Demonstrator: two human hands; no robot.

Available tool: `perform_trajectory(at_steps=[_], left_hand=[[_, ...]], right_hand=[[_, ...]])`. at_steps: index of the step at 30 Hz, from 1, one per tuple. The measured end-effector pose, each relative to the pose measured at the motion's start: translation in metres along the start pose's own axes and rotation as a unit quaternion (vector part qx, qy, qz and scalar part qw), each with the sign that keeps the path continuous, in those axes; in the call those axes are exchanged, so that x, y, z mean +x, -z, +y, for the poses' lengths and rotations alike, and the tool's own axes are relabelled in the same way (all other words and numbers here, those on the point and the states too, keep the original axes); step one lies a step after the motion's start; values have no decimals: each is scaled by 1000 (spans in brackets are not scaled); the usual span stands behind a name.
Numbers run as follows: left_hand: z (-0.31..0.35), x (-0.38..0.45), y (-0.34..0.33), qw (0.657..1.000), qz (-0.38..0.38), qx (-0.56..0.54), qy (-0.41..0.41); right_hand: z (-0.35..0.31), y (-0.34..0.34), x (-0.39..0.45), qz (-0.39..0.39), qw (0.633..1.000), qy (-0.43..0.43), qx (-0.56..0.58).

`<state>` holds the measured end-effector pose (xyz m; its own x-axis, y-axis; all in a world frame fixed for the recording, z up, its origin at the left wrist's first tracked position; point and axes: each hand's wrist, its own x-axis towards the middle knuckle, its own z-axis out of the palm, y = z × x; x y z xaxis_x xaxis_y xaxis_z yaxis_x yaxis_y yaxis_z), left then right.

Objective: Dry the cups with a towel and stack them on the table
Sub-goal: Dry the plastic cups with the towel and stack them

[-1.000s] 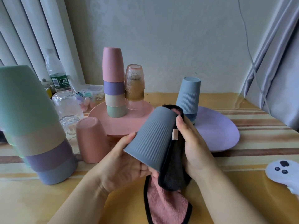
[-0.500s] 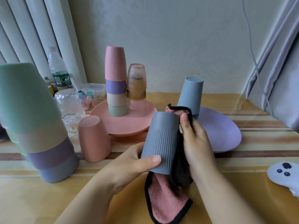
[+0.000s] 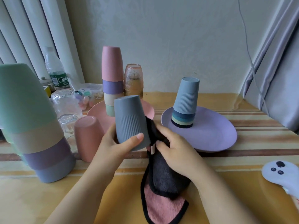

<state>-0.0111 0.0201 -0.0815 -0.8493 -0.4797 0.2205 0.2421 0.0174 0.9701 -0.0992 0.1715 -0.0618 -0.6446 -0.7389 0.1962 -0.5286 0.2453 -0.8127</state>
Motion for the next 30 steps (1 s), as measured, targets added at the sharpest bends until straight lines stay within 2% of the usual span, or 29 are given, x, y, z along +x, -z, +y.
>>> perform_trajectory(at_steps=[2,4,5,7,12,16,23,27,30], left_hand=[[-2,-1,-1,997,35,61,-13],[-7,-1,-3,988,62,139,-29],[-9,0,-4,981,70,179,-35],[-11,3,-8,970,80,226,-31],[2,12,-21,972,60,226,36],[32,48,-34,972,37,232,15],[80,144,-104,988,-26,151,-38],[75,175,-139,987,-84,136,-26],[55,180,-147,982,-96,163,-9]], right_hand=[[3,4,0,121,993,-1,-17],[10,12,0,254,967,-16,-14],[14,18,1,302,953,-20,-23],[24,26,4,348,936,-20,-54],[40,34,3,345,934,-52,-77],[42,36,3,339,937,-64,-58],[44,39,1,275,959,-44,-52],[48,38,4,277,958,-36,-66],[51,38,5,277,958,-30,-67]])
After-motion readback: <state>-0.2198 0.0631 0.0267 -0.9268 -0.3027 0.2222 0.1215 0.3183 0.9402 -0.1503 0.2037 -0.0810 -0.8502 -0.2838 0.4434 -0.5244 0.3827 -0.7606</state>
